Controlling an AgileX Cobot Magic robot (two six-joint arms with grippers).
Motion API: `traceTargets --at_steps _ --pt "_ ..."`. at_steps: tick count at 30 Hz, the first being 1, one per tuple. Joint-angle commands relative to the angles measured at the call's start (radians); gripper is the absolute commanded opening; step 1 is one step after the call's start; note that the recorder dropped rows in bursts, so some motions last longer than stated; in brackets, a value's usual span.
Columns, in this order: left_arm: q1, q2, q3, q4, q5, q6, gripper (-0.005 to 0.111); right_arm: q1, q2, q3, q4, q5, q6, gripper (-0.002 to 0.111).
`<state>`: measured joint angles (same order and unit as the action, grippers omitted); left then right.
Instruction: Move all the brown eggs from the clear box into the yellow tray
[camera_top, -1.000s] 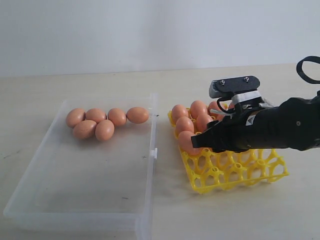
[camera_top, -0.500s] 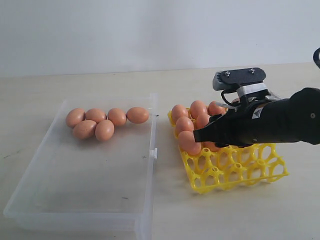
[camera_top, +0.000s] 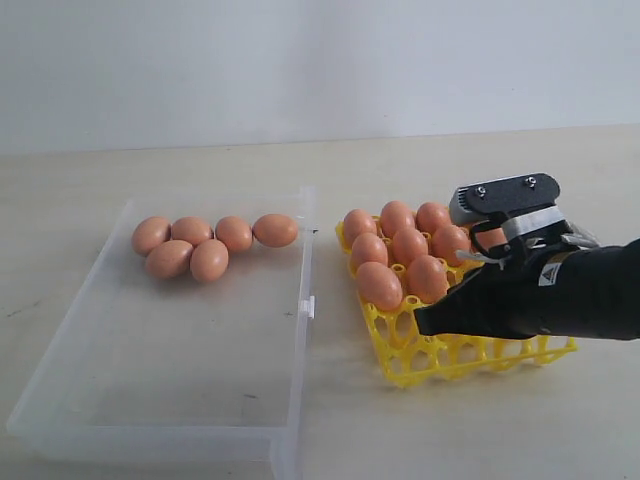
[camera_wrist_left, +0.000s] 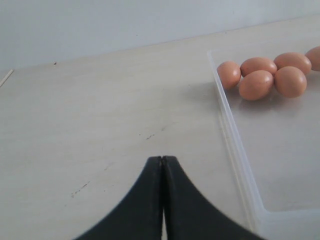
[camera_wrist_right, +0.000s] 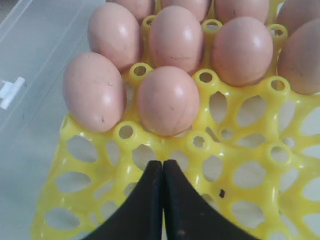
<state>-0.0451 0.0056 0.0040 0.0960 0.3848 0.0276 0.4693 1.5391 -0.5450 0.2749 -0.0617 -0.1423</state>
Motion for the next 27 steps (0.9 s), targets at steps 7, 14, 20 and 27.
traceTargets --at_steps 7,14,20,27 --pt "-0.005 -0.006 -0.004 -0.001 -0.006 -0.005 0.0 -0.007 0.125 0.013 0.02 -0.088 -0.014 0.0" --pt "-0.005 -0.006 -0.004 -0.001 -0.006 -0.005 0.0 -0.005 0.174 0.013 0.02 -0.12 -0.007 0.0" --pt "-0.005 -0.006 -0.004 -0.001 -0.006 -0.005 0.0 0.009 0.174 0.013 0.02 -0.105 0.059 0.0" --pt "-0.005 -0.006 -0.004 -0.001 -0.006 -0.005 0.0 0.07 0.174 0.003 0.02 -0.098 0.06 0.0"
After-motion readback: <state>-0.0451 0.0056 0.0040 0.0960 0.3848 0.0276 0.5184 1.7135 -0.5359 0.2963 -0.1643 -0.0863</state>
